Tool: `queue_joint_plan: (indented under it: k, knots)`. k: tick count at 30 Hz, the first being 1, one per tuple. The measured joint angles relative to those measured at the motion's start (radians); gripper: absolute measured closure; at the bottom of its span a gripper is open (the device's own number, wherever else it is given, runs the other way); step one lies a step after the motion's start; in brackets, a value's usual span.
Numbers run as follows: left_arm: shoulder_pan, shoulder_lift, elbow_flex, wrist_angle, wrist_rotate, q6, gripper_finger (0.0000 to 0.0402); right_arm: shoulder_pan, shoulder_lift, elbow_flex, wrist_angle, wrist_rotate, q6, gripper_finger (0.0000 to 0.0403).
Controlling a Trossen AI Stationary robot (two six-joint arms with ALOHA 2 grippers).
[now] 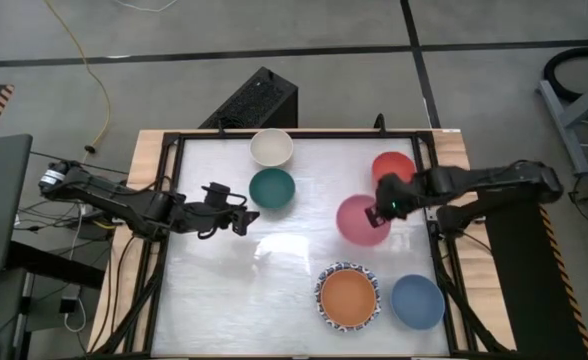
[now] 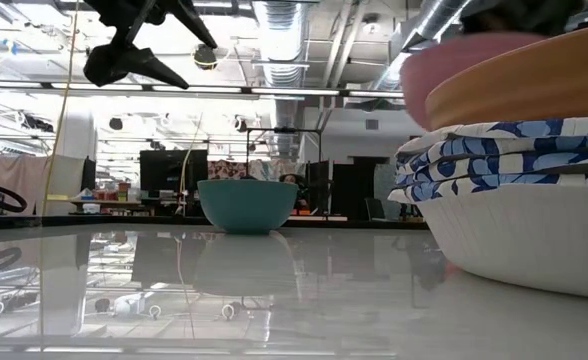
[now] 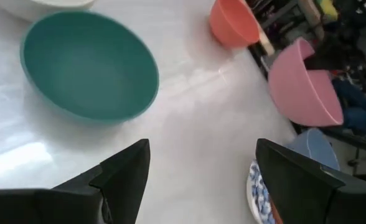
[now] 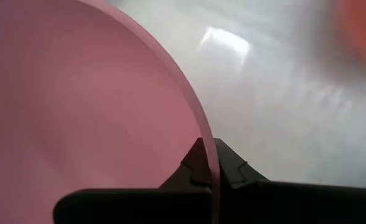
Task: Nest bowls inside each other
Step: Stack the pink bowl on top of the light orange bowl
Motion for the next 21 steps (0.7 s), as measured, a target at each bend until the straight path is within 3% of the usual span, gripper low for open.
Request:
queue_joint_plan:
  k: [7, 12, 21]
  knots:
    - [0.0, -0.111, 0.0, -0.222, 0.08, -0.018, 0.012, 0.227, 0.02, 0.0, 0.082, 0.001, 0.191, 0.0398]
    - [0.0, -0.258, 0.0, -0.398, 0.005, -0.079, 0.012, 0.318, 0.064, 0.002, 0.198, 0.002, 0.266, 0.0398]
    - [0.0, -0.403, 0.001, -0.493, -0.084, -0.089, 0.012, 0.423, 0.236, 0.017, 0.292, -0.023, 0.269, 0.0398]
